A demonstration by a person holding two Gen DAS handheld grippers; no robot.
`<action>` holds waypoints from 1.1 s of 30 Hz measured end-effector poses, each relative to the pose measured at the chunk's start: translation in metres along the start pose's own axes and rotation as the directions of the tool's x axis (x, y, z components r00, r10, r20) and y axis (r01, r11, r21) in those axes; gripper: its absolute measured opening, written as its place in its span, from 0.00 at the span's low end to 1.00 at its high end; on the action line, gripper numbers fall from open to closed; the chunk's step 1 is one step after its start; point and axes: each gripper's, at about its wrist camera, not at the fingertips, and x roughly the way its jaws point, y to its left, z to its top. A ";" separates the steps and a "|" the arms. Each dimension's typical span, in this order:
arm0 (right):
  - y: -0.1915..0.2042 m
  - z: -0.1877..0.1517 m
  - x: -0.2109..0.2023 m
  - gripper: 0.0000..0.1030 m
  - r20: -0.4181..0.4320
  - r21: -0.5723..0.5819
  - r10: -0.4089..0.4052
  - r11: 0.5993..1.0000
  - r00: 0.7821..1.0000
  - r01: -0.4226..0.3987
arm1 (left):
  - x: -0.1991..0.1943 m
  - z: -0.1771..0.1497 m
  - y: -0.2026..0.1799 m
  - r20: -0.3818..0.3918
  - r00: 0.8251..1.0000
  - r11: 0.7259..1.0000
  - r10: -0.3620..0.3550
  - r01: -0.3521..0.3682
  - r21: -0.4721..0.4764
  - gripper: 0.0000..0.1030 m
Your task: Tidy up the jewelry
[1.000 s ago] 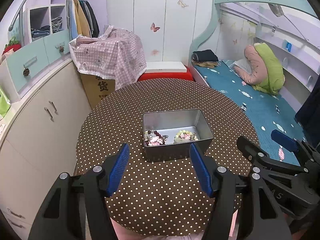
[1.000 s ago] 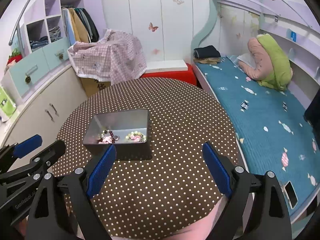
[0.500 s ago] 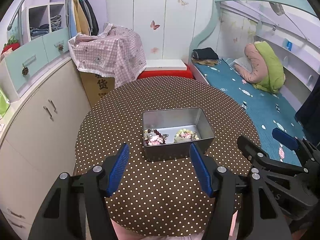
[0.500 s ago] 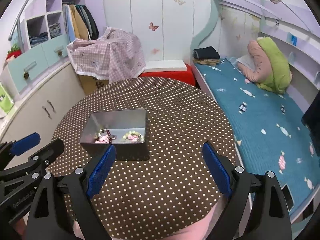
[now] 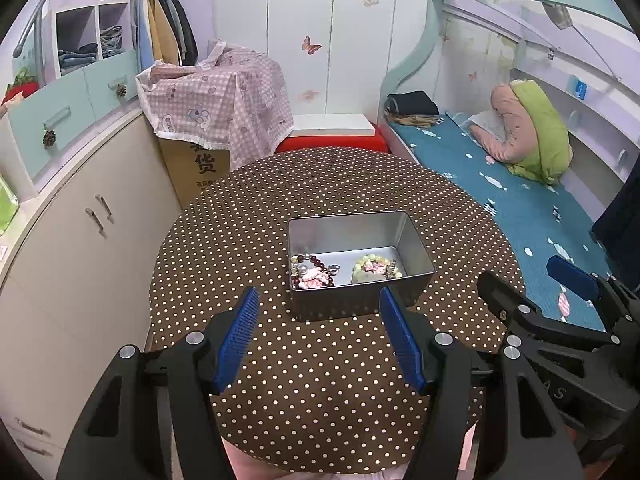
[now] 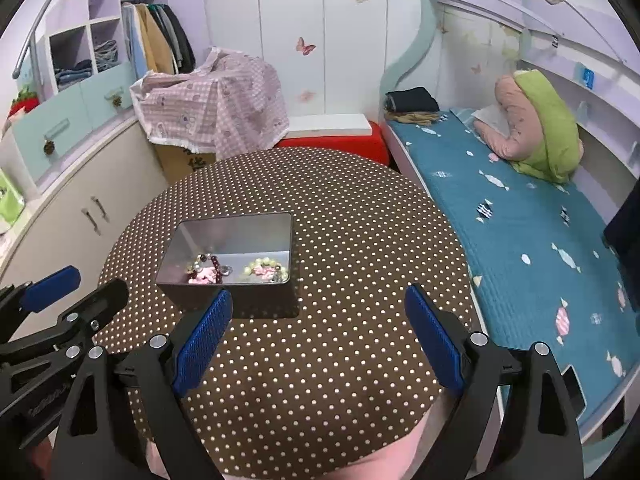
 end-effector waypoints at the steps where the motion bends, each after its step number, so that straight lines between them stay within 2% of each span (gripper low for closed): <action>1: 0.001 0.000 0.000 0.83 0.001 -0.002 -0.001 1.000 1.000 0.001 | 0.000 0.000 0.000 0.000 1.000 1.000 -0.001 0.001 -0.001 0.59; 10: 0.004 0.000 -0.002 0.83 0.008 -0.012 0.003 1.000 1.000 -0.003 | -0.001 -0.001 0.002 0.002 1.000 1.000 0.001 -0.001 -0.006 0.59; 25: 0.002 -0.002 -0.001 0.83 -0.030 -0.008 0.021 1.000 0.999 -0.021 | -0.003 -0.003 0.001 0.002 1.000 1.000 0.002 -0.002 -0.006 0.59; 33: 0.000 -0.003 -0.008 0.83 0.001 -0.008 0.017 1.000 1.000 -0.017 | -0.005 -0.004 0.001 0.000 1.000 1.000 -0.003 0.003 -0.012 0.59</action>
